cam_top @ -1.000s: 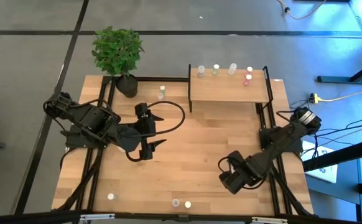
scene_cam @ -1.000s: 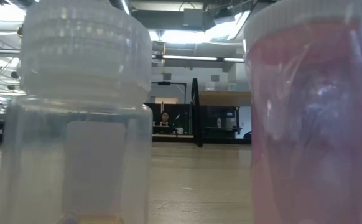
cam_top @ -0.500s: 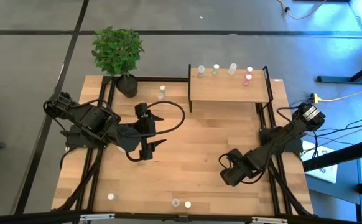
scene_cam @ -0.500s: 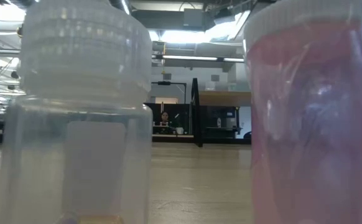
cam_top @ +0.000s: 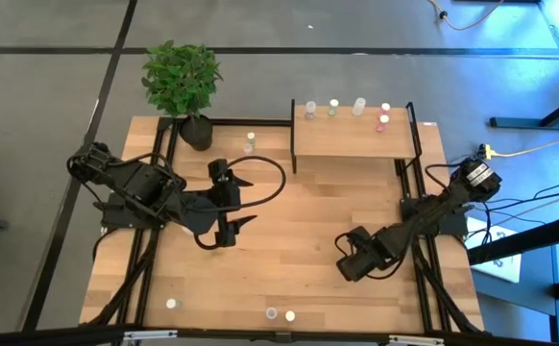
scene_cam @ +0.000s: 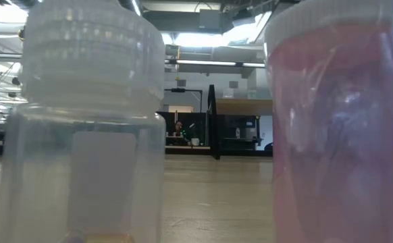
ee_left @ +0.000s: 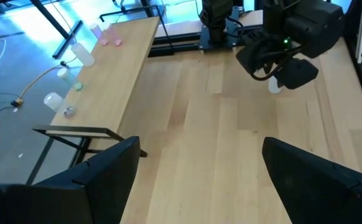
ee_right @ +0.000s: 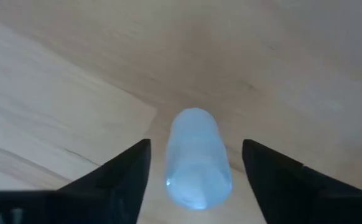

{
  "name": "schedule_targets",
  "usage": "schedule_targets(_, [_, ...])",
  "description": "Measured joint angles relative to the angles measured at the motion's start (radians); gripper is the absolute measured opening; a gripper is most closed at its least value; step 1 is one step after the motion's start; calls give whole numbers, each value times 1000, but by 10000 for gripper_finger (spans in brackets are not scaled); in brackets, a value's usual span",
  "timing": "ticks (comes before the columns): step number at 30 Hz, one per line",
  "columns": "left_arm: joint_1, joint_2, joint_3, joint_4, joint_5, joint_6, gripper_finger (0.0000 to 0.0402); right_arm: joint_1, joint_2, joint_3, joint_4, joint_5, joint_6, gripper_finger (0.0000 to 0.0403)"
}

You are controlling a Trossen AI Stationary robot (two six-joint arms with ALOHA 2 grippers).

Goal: Pick and place medicine bottles onto shelf by color
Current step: Put the bottom white pill bottle aligned with the other white pill bottle on the shelf

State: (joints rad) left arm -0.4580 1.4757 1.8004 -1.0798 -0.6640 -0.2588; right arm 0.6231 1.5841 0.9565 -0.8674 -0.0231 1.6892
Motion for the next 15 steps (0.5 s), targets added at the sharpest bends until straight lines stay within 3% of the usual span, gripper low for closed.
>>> schedule_targets(7, [0,0,0,0,0,0,334,-1,0,0,13,-9,8,199])
schedule_targets(15, [0,0,0,0,0,0,334,0,0,0,12,-14,28,174])
